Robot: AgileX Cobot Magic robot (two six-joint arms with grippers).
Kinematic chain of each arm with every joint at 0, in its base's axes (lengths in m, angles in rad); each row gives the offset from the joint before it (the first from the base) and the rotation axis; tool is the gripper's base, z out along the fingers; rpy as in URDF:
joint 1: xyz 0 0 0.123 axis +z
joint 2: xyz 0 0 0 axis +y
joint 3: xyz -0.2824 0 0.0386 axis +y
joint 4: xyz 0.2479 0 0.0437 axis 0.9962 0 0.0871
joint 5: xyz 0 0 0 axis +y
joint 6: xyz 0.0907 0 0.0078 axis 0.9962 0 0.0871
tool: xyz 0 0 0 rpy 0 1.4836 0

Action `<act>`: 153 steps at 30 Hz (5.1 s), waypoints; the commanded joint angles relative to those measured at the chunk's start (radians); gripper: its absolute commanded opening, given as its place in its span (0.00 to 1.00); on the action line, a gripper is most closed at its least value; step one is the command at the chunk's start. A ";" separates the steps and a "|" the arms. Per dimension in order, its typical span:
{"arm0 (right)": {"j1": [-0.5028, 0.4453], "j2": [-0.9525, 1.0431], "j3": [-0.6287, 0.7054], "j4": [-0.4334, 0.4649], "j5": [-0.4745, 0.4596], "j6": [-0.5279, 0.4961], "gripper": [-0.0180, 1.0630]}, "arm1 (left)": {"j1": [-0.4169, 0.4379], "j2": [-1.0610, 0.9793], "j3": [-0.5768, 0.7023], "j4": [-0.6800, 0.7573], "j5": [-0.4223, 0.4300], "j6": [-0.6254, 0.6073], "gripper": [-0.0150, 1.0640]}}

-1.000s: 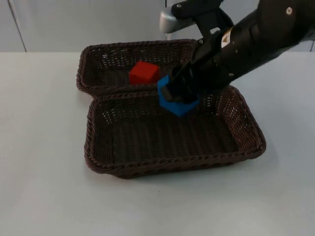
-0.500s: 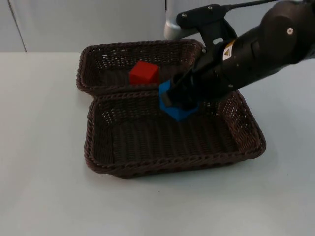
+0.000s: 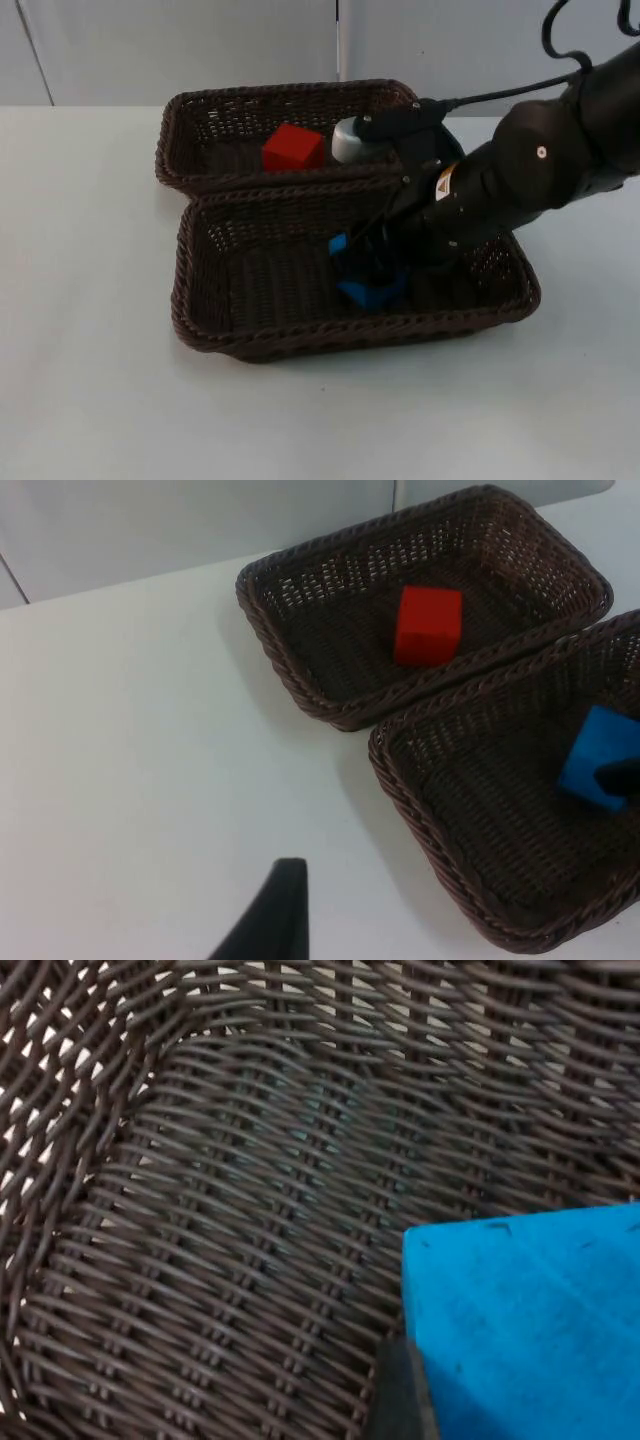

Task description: Pick up one cube with the left hand and place it into the upper basket. Pick up one cube with the right hand and place it into the lower basket.

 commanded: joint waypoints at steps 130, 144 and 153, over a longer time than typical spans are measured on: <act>0.005 -1.410 0.547 0.020 0.426 -0.159 0.79 | -0.004 -0.793 0.282 -0.036 0.406 0.045 0.93; 0.003 -1.620 0.605 0.018 0.659 -0.114 0.79 | -0.004 -0.793 0.283 -0.022 0.406 0.045 0.93; 0.003 -1.775 0.623 -0.011 0.807 -0.056 0.79 | -0.004 -0.793 0.283 0.001 0.406 0.045 0.93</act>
